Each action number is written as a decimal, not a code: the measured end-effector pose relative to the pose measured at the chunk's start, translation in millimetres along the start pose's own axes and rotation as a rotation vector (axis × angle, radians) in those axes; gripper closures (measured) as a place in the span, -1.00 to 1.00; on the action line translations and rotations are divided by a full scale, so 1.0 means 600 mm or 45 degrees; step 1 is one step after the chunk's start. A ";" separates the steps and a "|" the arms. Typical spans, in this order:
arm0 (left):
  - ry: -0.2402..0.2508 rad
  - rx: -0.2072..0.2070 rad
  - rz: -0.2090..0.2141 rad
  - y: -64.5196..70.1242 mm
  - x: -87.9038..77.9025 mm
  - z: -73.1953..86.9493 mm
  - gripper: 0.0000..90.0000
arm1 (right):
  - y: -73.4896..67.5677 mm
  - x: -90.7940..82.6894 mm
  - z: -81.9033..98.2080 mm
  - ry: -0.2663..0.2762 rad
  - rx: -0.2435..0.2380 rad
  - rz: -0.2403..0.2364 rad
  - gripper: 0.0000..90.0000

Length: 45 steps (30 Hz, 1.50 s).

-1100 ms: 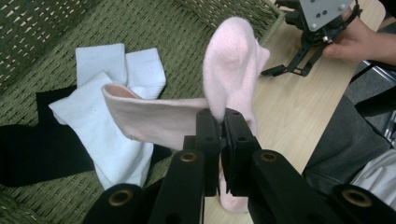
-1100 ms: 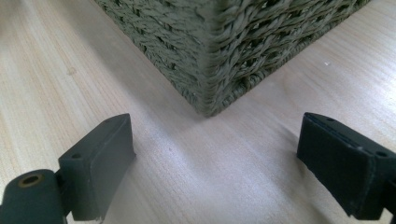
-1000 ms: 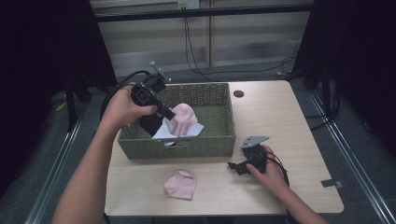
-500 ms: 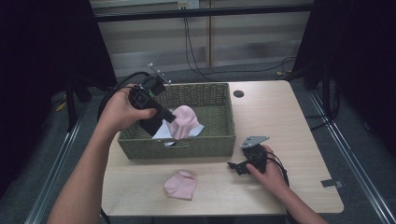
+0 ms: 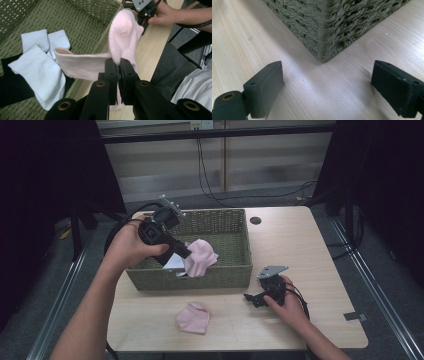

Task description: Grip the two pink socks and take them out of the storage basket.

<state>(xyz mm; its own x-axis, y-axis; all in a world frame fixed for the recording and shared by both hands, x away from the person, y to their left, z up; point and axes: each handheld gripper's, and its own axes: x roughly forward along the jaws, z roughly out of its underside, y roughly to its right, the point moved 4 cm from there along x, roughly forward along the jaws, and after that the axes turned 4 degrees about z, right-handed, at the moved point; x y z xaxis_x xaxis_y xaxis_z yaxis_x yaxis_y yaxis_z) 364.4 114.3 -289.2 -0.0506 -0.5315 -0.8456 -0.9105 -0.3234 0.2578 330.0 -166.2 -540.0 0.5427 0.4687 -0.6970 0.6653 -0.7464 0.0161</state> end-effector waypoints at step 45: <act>0.097 0.019 -0.055 -0.012 0.118 0.055 -0.09 | -0.001 0.000 0.000 -0.004 0.003 -0.001 -0.77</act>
<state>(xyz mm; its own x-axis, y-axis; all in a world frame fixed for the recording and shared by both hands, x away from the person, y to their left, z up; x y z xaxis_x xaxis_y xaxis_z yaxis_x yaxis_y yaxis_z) 353.9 104.9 -366.2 0.0193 -0.5753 -0.8177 -0.9170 -0.3361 0.2148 329.6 -166.1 -540.1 0.5405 0.4677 -0.6993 0.6645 -0.7471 0.0139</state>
